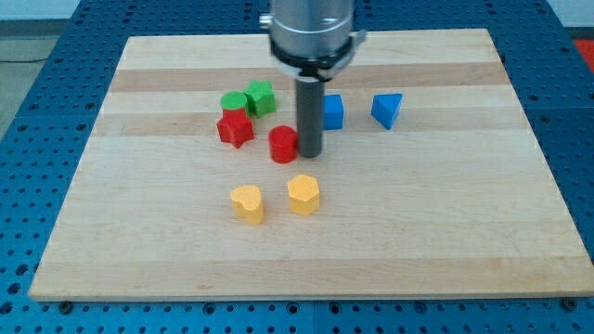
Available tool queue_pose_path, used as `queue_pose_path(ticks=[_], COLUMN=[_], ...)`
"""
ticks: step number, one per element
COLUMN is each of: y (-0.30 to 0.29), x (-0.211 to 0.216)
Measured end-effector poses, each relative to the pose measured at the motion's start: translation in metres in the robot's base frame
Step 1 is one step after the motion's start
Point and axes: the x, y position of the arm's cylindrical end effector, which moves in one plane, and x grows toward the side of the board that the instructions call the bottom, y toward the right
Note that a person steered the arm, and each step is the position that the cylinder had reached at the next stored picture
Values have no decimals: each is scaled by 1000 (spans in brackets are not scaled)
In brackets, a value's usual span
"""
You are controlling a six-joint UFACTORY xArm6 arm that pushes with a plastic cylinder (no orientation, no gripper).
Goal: Place the red circle diagonally to the bottom right of the green circle
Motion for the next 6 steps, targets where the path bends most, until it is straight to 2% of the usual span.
queue_pose_path(ticks=[1, 2, 3, 5, 6], y=[4, -23, -57, -55, -51], x=[11, 30, 30, 6, 19])
